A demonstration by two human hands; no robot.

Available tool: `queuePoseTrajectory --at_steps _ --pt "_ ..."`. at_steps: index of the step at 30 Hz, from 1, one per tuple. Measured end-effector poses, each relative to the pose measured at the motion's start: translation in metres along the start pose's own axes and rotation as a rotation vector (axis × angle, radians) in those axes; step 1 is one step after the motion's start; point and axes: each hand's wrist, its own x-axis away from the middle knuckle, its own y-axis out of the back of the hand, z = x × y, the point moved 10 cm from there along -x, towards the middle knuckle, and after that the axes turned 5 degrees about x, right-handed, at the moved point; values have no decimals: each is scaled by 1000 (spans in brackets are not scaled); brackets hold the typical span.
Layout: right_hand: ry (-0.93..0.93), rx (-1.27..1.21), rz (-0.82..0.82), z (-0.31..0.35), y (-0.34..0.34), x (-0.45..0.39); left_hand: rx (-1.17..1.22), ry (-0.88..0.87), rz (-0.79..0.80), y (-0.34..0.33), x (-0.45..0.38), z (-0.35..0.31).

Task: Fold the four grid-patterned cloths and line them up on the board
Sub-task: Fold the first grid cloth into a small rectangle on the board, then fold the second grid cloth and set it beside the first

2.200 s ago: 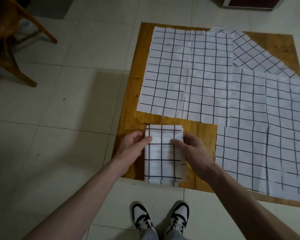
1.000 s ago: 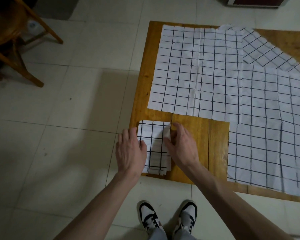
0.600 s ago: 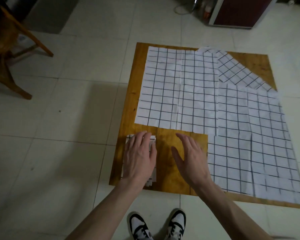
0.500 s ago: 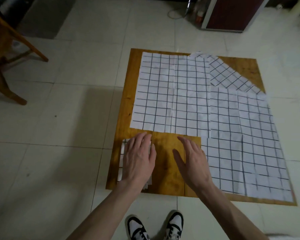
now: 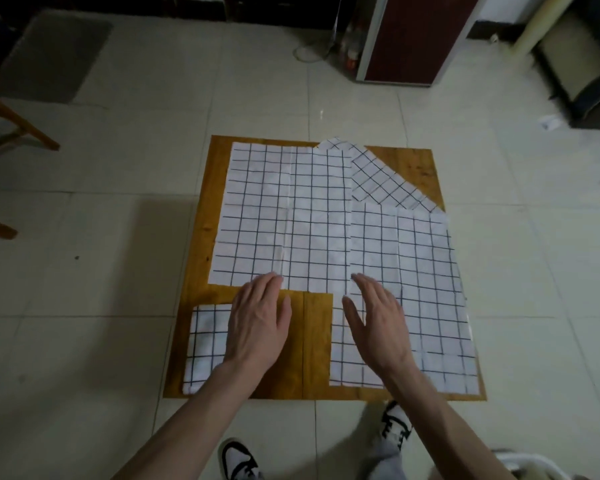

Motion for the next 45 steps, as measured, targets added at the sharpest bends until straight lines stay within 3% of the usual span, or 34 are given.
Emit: queuePoseTrajectory --at_steps 4,14,23,28,37,45 --pt "46 -23 12 -21 33 -10 -25 35 1 5 -1 -44" --pt "445 130 145 -27 132 -14 -127 268 -251 67 36 -161" --pt "557 184 42 -15 226 -8 -12 374 -448 126 52 -216" --pt "573 218 -40 -11 267 -24 8 348 -498 134 47 -228" --pt "686 143 -61 -10 277 -74 -39 406 -543 118 31 -245" --pt "975 98 110 -25 256 -143 -100 576 -573 80 -7 -293"
